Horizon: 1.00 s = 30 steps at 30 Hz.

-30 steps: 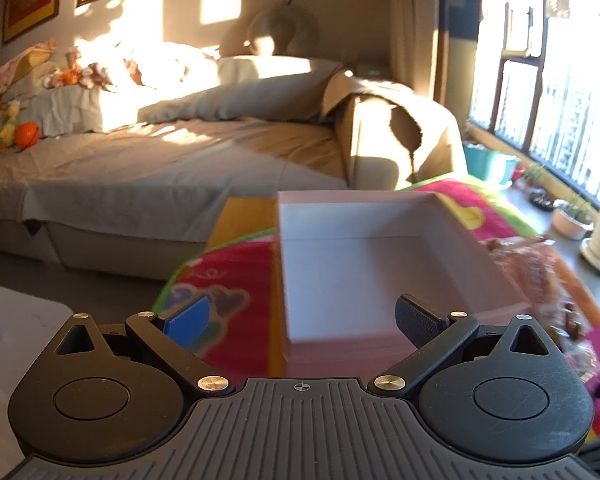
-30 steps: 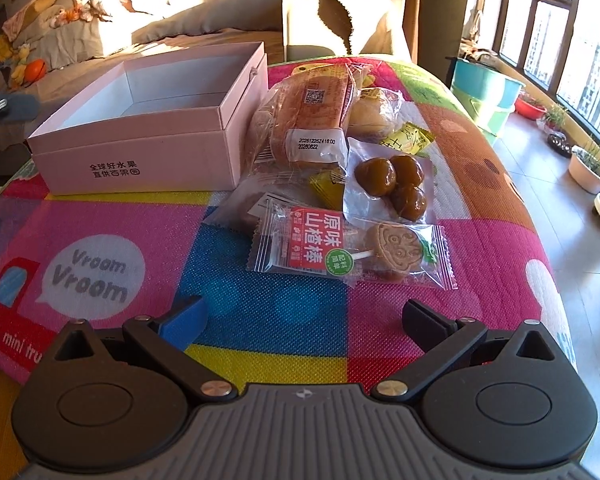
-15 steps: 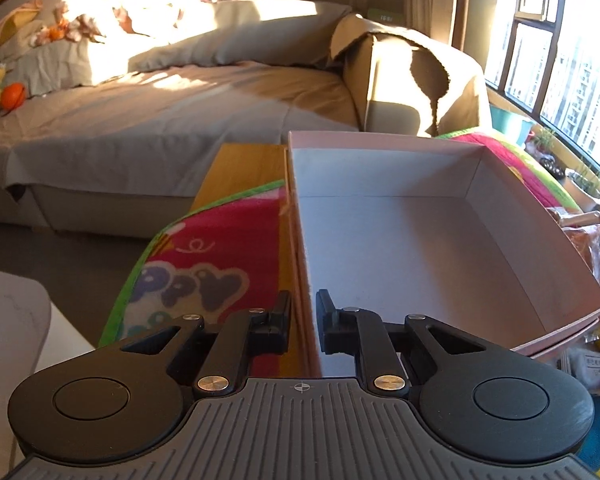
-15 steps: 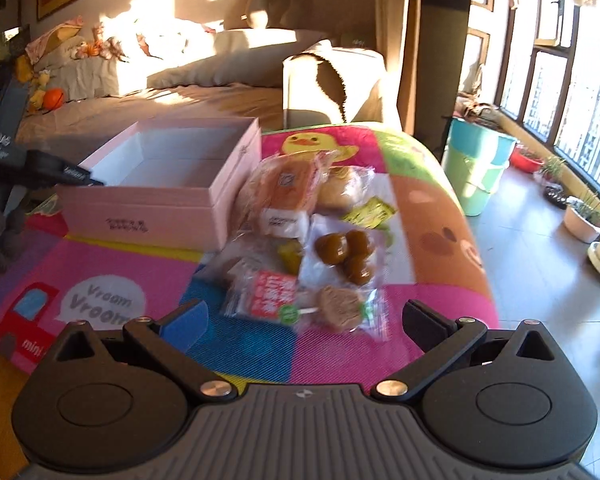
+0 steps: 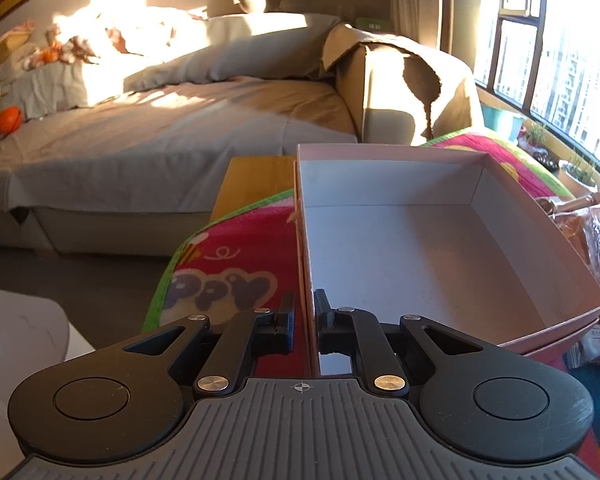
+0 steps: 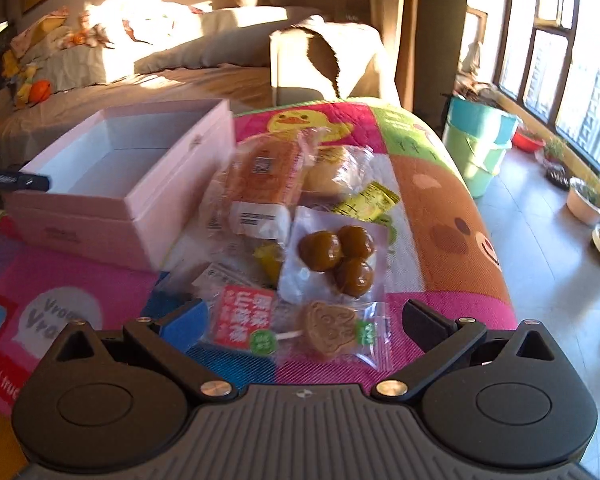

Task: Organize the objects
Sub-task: 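Move the right tool toward the red-labelled hawthorn stick packet, then grasp the red-labelled hawthorn stick packet with the right tool and lift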

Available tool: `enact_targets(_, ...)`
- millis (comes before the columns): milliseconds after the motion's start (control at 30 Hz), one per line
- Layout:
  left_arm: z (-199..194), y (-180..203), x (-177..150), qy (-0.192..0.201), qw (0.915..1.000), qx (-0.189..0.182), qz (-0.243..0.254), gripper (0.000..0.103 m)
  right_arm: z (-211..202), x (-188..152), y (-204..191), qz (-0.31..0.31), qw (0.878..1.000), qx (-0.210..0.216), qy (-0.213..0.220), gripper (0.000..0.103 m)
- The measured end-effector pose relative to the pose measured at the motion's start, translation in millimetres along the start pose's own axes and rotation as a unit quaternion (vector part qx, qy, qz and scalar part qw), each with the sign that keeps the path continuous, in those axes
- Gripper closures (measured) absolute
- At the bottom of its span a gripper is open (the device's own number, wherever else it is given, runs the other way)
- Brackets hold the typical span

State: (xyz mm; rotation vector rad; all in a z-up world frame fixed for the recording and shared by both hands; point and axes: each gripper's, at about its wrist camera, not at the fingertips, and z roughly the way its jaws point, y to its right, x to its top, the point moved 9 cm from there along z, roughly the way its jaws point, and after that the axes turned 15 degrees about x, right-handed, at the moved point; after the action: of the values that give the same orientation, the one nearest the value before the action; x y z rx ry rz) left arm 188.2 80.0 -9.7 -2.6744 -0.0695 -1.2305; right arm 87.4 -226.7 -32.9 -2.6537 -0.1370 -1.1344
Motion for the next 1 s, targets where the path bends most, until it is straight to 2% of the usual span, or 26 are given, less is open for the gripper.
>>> enact_targets(100,0,-3,-1,-0.009,0.9996,-0.008,-0.027,0.092,9,-1,6,0.032,0.999,0.010,0.009,0.000)
enact_targets(200,0,-2,-2,-0.008,0.9996,-0.007,-0.027,0.092,14,-2,-2,0.034,0.999,0.032,0.012,0.000)
enact_targets(333,-3,-2,-2,-0.003,0.9998,-0.009,-0.019,0.092,5,-16,-41,-0.040,0.995,0.086,-0.021,0.003)
enact_targets(400,-4,-3,-2,-0.001,0.9998,-0.010,-0.016,0.092,-4,-31,-56,-0.091,0.991,0.088,-0.042,0.003)
enact_targets(500,-4,-4,-2,0.001,0.9998,-0.015,-0.015,0.092,-23,-53,-64,-0.156,0.984,0.057,-0.064,0.004)
enact_targets(633,-6,-3,-2,0.006,0.9998,-0.015,-0.012,0.093,-55,-54,-54,-0.197,0.979,-0.052,-0.033,0.004)
enact_targets(667,-7,-3,-2,0.008,0.9998,-0.013,-0.010,0.093,-62,-51,-50,-0.183,0.981,-0.068,-0.022,0.004)
enact_targets(700,-7,-2,-2,0.010,0.9999,-0.011,-0.008,0.093,-67,-45,-45,-0.148,0.987,-0.064,-0.013,0.004)
enact_targets(767,-7,-2,-2,0.013,0.9999,-0.009,-0.005,0.093,-72,-35,-37,-0.055,0.998,-0.027,0.003,0.004)
enact_targets(800,-7,-1,-2,0.014,0.9999,-0.008,-0.004,0.093,-71,-31,-32,-0.012,1.000,-0.006,0.008,0.004)
enact_targets(933,-10,-2,-2,0.019,0.9998,-0.005,0.006,0.093,-54,-20,-17,0.109,0.993,0.036,0.014,0.004)
enact_targets(967,-12,-2,-2,0.021,0.9997,-0.005,0.008,0.093,-51,-18,-16,0.117,0.992,0.035,0.012,0.004)
enact_targets(1000,-12,-2,-2,0.022,0.9997,-0.004,0.010,0.093,-45,-17,-15,0.114,0.993,0.008,0.006,0.006)
